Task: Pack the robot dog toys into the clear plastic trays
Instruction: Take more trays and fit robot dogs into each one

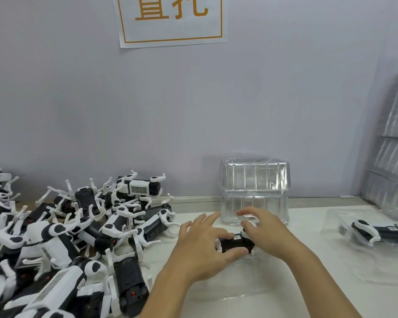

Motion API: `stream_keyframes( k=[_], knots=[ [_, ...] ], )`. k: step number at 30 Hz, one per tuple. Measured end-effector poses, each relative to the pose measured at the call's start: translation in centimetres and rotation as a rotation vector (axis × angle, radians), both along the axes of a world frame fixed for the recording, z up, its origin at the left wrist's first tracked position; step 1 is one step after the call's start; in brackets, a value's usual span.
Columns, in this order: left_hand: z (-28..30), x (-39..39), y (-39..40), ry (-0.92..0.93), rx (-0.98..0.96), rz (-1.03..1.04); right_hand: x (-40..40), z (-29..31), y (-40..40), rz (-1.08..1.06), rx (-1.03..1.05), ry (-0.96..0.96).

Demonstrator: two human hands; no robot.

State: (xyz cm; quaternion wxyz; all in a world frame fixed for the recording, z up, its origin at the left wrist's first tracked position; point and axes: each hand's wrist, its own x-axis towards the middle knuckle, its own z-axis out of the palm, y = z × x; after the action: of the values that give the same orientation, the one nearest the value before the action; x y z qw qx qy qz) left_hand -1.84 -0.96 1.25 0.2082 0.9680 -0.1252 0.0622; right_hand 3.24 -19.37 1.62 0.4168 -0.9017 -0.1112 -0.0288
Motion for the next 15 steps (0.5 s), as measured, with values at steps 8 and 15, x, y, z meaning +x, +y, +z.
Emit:
stream_keyframes(
  k=[8, 15],
  knots=[
    [0.38, -0.43, -0.15, 0.083, 0.17, 0.001, -0.25, 0.16, -0.07, 0.026, -0.004, -0.004],
    [0.73, -0.56, -0.64, 0.07, 0.183, 0.036, -0.28, 0.39, -0.04, 0.053, -0.026, -0.003]
  ],
)
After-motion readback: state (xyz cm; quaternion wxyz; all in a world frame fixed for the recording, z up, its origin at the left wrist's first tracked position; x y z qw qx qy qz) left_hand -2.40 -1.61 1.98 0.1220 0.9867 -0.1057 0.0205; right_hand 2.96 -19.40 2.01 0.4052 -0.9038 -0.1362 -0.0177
